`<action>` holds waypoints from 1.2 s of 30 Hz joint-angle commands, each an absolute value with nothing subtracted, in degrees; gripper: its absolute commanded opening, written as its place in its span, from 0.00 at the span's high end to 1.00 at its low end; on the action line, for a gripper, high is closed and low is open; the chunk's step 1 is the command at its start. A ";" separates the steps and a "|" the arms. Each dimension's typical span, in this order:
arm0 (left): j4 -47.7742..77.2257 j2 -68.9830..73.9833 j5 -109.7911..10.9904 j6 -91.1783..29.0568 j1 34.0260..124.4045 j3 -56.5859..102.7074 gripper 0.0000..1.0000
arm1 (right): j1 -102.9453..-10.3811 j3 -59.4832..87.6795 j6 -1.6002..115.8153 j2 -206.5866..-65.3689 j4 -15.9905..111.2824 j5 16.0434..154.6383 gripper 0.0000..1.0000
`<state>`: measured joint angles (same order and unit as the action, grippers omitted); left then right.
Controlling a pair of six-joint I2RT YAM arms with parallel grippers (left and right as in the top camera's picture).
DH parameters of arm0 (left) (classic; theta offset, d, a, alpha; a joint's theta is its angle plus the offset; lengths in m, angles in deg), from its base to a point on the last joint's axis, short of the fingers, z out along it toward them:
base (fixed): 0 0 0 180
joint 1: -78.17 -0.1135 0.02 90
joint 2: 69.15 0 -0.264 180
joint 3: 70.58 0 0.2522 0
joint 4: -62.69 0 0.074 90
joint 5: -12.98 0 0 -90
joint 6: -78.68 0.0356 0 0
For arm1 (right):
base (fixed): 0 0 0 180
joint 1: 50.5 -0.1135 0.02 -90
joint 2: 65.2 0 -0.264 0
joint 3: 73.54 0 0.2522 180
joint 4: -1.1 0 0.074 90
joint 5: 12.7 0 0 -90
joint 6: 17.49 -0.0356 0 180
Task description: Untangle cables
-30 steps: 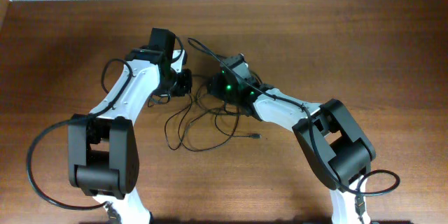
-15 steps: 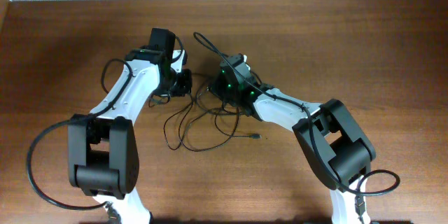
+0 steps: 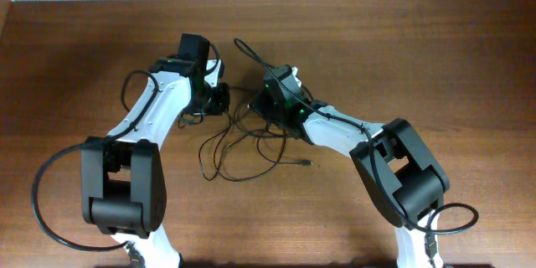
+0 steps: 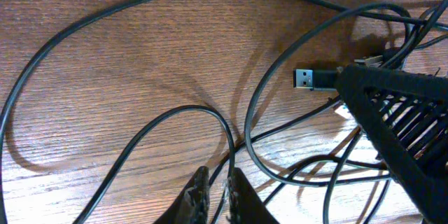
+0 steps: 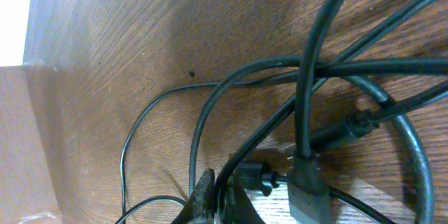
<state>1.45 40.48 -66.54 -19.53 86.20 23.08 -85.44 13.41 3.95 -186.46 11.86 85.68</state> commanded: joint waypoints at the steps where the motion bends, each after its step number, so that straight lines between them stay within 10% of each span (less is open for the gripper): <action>1: 1.49 40.67 -66.82 -19.84 86.42 22.93 0.42 | -85.42 13.89 4.15 -187.53 13.30 86.58 0.96; 2: 1.84 40.67 -66.82 -19.84 86.42 22.93 0.10 | -85.35 13.89 4.21 -187.53 13.78 89.44 0.96; 3: 1.84 40.67 -66.80 -19.84 86.42 22.93 0.01 | -85.31 13.89 4.76 -187.53 13.82 91.47 0.96; 24: 1.78 40.67 -66.80 -19.84 86.42 22.93 0.01 | -75.97 13.98 49.65 -156.77 40.66 115.93 0.96; 36: 1.78 40.67 -66.80 -19.84 86.42 22.93 0.01 | -76.04 36.03 57.52 -146.72 68.51 96.85 0.96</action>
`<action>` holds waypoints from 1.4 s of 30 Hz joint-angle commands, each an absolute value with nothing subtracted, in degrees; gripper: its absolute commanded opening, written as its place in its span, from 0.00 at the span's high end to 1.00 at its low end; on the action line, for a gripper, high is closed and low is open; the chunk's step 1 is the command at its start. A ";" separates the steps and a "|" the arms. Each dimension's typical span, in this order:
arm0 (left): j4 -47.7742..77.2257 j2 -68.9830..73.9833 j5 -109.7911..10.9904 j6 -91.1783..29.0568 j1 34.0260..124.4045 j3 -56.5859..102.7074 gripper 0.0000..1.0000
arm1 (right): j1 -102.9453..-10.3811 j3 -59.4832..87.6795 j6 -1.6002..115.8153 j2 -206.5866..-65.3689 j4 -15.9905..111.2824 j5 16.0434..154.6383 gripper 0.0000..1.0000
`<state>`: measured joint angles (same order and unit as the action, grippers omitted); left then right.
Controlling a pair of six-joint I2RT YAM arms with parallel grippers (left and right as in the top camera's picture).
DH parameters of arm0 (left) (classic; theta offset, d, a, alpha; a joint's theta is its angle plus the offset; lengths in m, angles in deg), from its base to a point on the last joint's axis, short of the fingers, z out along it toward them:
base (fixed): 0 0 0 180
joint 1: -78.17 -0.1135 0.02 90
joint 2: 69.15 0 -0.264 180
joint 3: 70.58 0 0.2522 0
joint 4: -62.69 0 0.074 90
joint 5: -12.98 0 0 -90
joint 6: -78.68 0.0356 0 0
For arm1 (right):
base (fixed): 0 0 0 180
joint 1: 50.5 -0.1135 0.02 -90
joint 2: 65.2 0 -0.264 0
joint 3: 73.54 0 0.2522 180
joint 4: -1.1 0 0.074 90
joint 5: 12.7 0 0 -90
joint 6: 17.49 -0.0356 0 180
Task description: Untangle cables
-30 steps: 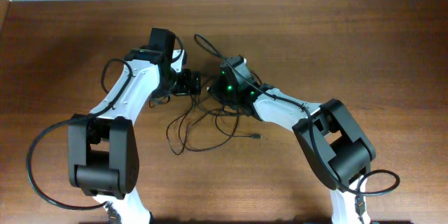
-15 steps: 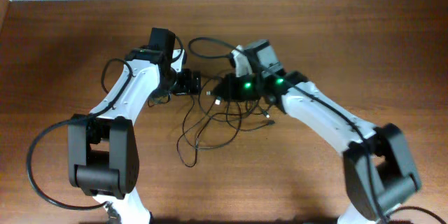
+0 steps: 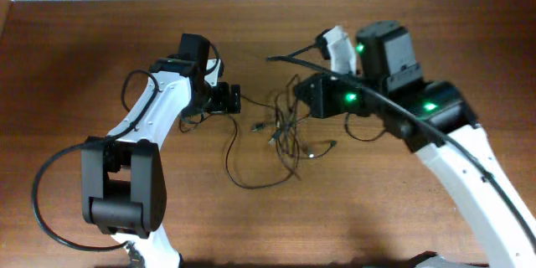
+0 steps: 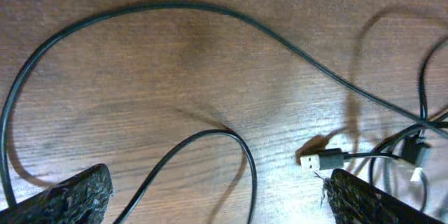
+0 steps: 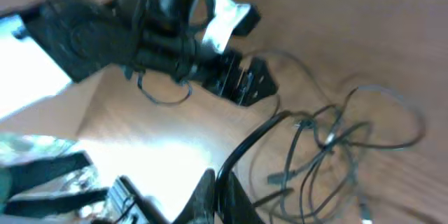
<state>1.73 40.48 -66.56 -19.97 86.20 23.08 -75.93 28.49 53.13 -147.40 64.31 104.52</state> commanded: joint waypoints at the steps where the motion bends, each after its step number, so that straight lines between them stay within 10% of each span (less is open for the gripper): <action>1: 1.78 40.67 -66.80 -19.84 86.42 22.93 0.01 | -76.04 40.32 59.05 -147.22 74.19 94.09 0.96; 8: 1.78 40.67 -66.80 -19.84 86.42 22.93 0.01 | -76.85 43.77 64.71 -150.24 88.14 71.69 0.96; 21: 1.78 40.67 -66.65 -19.86 86.42 22.93 0.01 | -76.72 43.62 69.52 -157.74 90.82 93.15 0.96; 24: 1.56 40.67 -44.42 -19.82 86.44 22.93 0.00 | -76.67 43.62 69.50 -157.74 91.00 93.18 0.96; 27: 1.80 40.67 -24.75 -20.45 88.27 22.93 0.58 | -76.67 43.62 69.46 -157.74 91.00 93.90 0.96; 34: 3.81 41.61 -41.44 -46.31 102.72 22.75 0.35 | -76.63 43.62 69.52 -157.74 92.14 94.71 0.96; 42: 5.73 50.90 -55.37 -49.69 107.14 22.75 0.45 | -76.63 43.62 69.52 -157.74 92.29 94.71 0.96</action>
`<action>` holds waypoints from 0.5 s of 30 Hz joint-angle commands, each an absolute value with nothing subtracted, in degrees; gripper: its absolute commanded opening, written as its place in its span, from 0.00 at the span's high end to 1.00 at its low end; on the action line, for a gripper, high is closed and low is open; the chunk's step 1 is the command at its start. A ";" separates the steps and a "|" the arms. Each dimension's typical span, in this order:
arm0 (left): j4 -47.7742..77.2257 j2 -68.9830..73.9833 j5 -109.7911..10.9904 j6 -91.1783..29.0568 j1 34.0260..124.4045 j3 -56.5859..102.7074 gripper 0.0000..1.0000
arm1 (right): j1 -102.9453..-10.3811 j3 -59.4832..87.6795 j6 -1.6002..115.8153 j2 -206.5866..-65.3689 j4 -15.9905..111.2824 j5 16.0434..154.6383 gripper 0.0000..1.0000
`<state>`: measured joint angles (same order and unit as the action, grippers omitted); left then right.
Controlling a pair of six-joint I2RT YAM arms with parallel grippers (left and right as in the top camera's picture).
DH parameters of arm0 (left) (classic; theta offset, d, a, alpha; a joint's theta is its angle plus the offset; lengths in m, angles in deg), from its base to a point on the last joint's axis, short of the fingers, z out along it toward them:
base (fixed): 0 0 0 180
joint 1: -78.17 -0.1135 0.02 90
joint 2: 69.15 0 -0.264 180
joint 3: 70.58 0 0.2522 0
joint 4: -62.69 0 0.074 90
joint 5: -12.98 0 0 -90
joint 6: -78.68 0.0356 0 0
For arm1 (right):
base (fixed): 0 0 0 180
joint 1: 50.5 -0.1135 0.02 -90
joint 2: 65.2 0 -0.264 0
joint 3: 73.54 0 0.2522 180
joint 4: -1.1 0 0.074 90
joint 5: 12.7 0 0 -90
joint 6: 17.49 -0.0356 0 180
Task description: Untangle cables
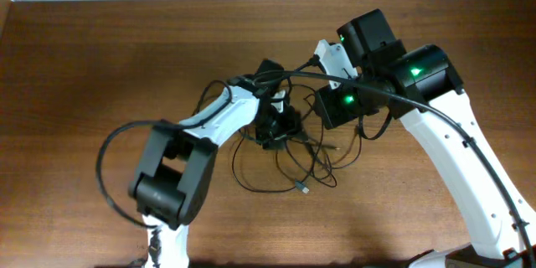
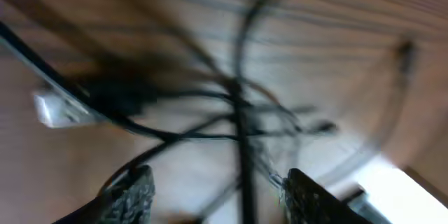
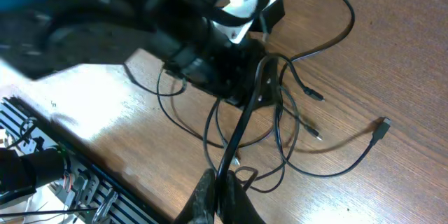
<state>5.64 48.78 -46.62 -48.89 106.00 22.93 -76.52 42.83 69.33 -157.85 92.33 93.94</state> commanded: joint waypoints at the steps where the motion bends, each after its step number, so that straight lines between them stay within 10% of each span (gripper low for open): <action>1: 5.73 51.65 -57.84 -49.69 107.51 22.75 0.52 | -76.63 43.62 69.52 -157.74 92.29 94.71 0.96; 5: 5.38 52.34 -62.80 -44.43 106.79 22.78 1.00 | -76.24 44.27 69.52 -157.36 92.29 95.25 0.96; 15: 4.77 52.37 -67.87 -37.30 93.83 22.78 1.00 | -69.85 61.08 69.24 -149.50 90.80 106.25 0.96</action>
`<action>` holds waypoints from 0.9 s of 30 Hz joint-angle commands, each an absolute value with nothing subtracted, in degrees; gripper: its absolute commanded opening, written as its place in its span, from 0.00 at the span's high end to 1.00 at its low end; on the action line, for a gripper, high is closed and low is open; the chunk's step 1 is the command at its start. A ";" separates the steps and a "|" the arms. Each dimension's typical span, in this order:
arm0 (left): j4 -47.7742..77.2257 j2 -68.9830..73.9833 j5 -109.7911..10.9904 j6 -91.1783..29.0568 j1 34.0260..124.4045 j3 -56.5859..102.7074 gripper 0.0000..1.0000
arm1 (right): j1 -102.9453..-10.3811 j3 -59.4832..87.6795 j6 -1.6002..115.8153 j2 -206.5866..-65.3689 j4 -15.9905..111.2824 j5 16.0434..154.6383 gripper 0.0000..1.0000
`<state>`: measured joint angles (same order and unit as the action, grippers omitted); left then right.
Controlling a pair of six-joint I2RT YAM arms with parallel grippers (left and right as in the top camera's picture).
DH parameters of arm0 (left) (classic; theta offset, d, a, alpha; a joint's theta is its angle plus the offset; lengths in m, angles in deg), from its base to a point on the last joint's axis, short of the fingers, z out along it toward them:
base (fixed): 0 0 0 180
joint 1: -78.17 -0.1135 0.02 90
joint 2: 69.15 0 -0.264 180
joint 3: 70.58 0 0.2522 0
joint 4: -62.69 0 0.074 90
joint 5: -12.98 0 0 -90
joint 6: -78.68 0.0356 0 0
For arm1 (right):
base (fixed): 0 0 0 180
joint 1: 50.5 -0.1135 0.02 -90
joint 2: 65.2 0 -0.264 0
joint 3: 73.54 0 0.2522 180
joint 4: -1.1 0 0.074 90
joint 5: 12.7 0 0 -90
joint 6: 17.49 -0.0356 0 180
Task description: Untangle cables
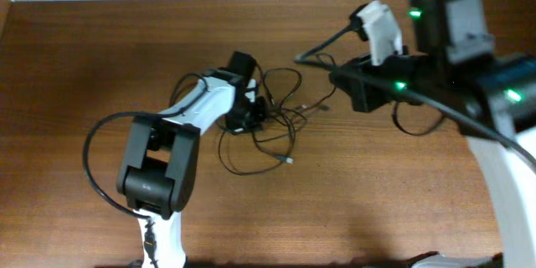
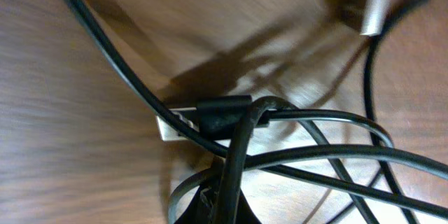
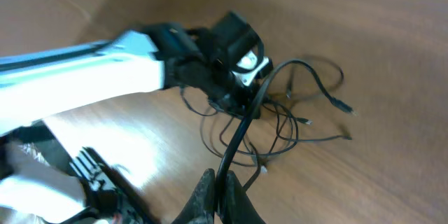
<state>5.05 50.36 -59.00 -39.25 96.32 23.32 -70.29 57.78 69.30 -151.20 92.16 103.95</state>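
A tangle of thin black cables (image 1: pixel 272 113) lies on the brown table, seen too in the right wrist view as loops (image 3: pixel 280 122). My left gripper (image 1: pixel 248 117) is down at the tangle's left side, and the left wrist view shows it (image 2: pixel 220 208) shut on a black cable beside a white-tipped plug (image 2: pixel 168 127). My right gripper (image 3: pixel 222 190) is raised high to the right. It is shut on a thicker black cable (image 3: pixel 248 108) that runs down into the tangle.
The wooden table (image 1: pixel 100 59) ends at a pale wall along its far edge. A loose plug end (image 1: pixel 288 161) trails toward the front of the tangle. My left arm (image 3: pixel 91 77) crosses the right wrist view.
My left gripper, open in the tangle before, is now shut on a cable. The tangle lies further left and back. My right arm has moved to the right, still holding its cable.
Both grippers were shut low at the tangle mid-table. Then the right one was raised with a cable and the left stood open at the tangle's left. Then the left, still open, was inside the tangle. Now it grips a cable there.
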 commanded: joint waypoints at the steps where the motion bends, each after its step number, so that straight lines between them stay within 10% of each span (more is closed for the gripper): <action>1: 4.77 52.37 -70.10 -37.30 93.41 22.78 1.00 | -69.85 62.52 69.09 -149.06 89.08 106.25 0.96; 9: 5.43 52.37 -75.34 -37.32 93.02 22.78 1.00 | -69.85 65.21 66.88 -146.39 74.26 88.24 0.96; 20: 5.38 52.37 -75.32 -37.32 93.02 22.78 1.00 | -68.39 63.22 64.52 -169.85 110.67 72.06 0.96; 27: 5.38 52.37 -75.32 -37.32 93.02 22.78 0.99 | -65.88 62.92 64.52 -185.17 112.20 72.06 0.96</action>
